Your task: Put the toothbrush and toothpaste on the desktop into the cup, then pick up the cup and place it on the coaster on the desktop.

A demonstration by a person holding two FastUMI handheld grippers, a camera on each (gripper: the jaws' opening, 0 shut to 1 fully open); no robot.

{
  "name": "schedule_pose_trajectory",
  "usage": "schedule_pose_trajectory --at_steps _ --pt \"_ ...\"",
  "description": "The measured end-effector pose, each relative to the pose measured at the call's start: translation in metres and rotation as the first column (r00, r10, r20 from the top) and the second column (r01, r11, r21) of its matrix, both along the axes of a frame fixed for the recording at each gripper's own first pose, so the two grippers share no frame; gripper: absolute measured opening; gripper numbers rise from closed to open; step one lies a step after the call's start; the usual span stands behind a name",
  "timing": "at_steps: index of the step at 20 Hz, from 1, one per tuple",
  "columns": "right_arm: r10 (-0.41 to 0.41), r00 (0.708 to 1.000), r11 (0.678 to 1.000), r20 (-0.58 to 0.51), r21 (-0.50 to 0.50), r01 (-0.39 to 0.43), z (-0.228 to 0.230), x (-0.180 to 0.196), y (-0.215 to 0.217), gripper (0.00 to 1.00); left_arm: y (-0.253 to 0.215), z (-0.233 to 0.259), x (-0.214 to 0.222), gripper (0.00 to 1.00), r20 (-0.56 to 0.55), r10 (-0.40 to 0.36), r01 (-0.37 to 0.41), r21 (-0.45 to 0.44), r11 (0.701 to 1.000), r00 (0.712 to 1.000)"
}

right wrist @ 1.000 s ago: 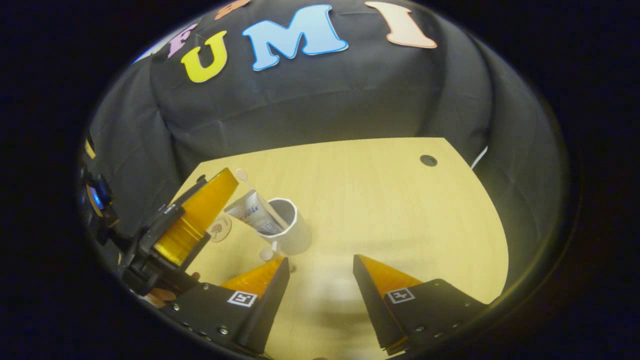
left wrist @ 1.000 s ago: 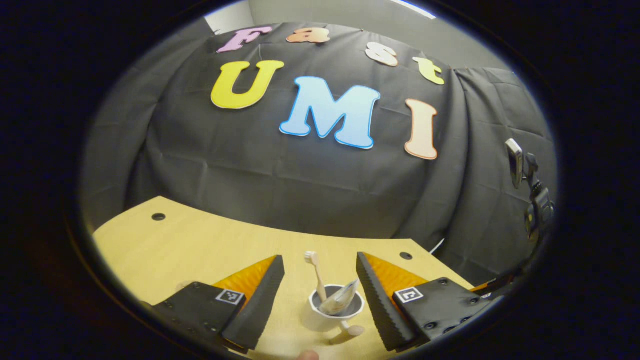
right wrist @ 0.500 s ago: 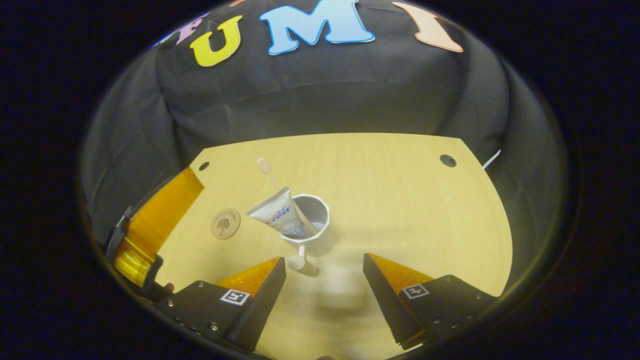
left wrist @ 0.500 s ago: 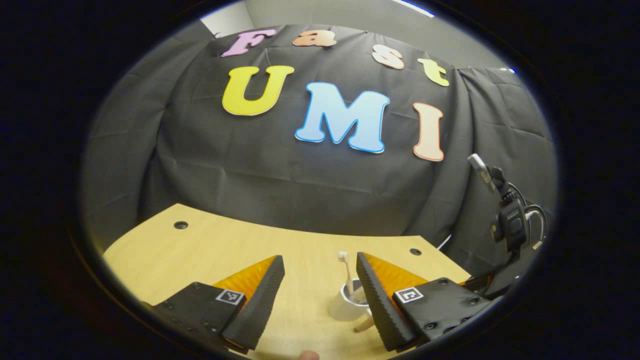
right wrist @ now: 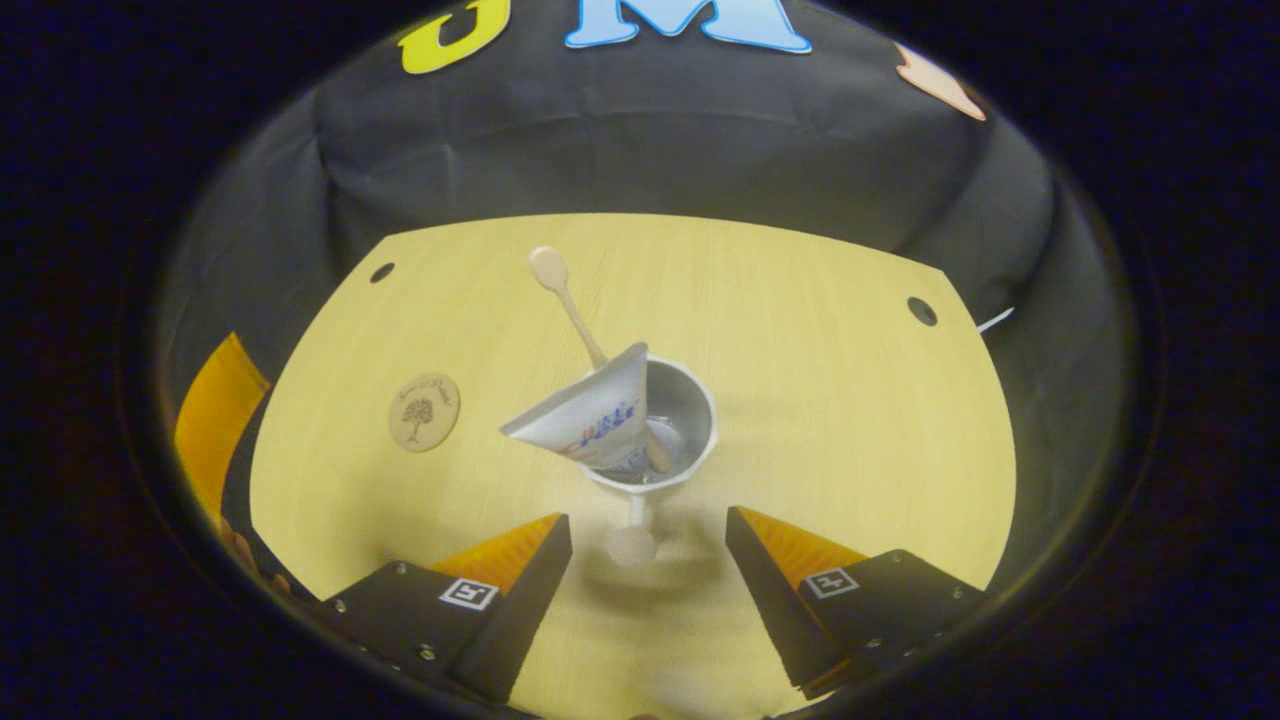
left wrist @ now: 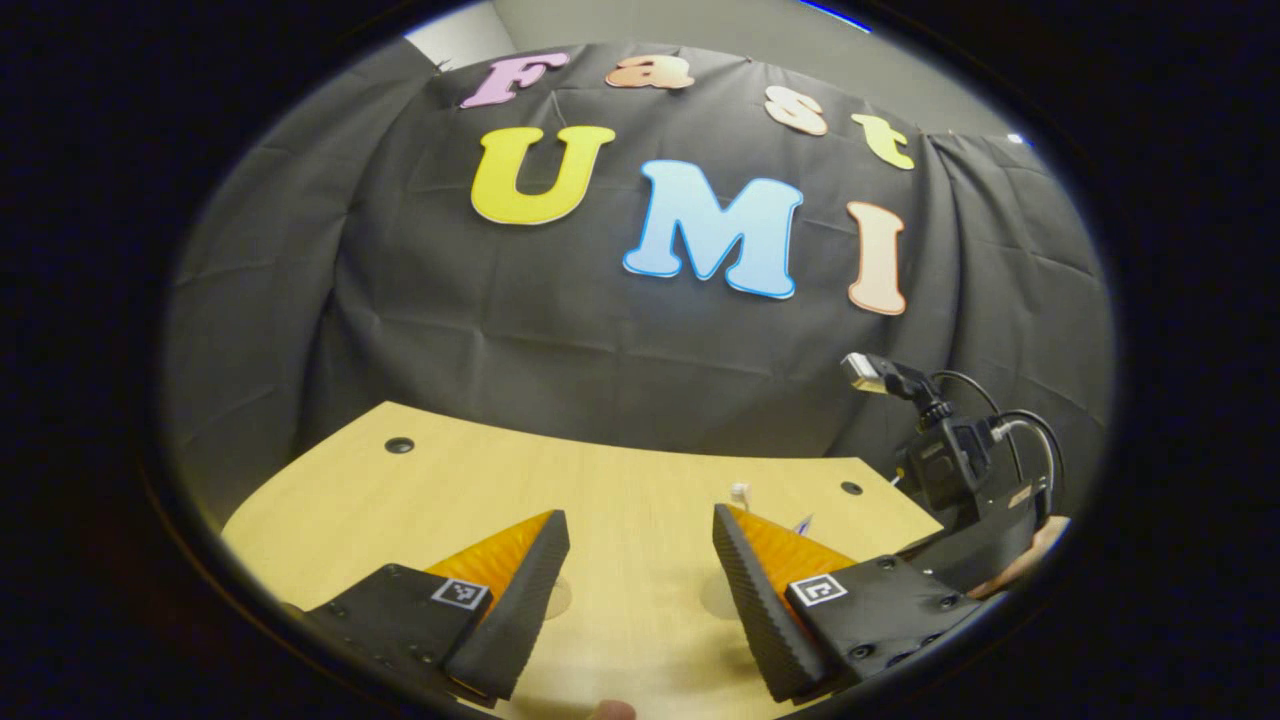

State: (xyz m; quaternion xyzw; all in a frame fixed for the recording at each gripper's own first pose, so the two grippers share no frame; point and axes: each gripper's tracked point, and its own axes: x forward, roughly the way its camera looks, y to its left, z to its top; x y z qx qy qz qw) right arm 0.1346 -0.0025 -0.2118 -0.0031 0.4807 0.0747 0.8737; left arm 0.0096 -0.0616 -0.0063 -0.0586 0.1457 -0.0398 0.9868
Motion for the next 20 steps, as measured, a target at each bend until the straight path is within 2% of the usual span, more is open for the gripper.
schedule_pose_trajectory --at_steps 5,6,9,15,18,20 --pt "-0.008 0.998 1.000 -0.067 -0.012 0.008 -0.019 0.007 0.007 0.93 0.022 -0.002 -0.011 0.94 -0.017 0.022 -0.022 0.004 1.000 1.000" --pt "-0.007 0.997 1.000 -0.077 -0.022 0.006 -0.023 0.009 0.007 0.87 0.025 -0.002 -0.014 0.94 -0.019 0.028 -0.028 0.002 1.000 0.999" --pt "-0.009 0.995 0.999 -0.097 -0.043 0.004 -0.033 0.015 0.008 0.93 0.029 -0.003 -0.019 0.93 -0.029 0.033 -0.034 -0.010 0.999 0.999" --pt "-0.004 0.993 0.996 -0.114 -0.087 -0.006 -0.047 0.022 0.004 0.90 0.036 -0.009 -0.021 0.93 -0.042 0.043 -0.044 -0.020 0.999 0.998" --pt "-0.005 0.990 0.996 -0.139 -0.086 -0.007 -0.053 0.024 0.004 0.77 0.039 -0.014 -0.020 0.94 -0.056 0.052 -0.053 -0.028 0.998 0.997" --pt "-0.010 0.988 0.997 -0.156 -0.079 -0.003 -0.057 0.025 0.004 0.77 0.043 -0.015 -0.021 0.94 -0.062 0.061 -0.063 -0.031 0.998 0.996"
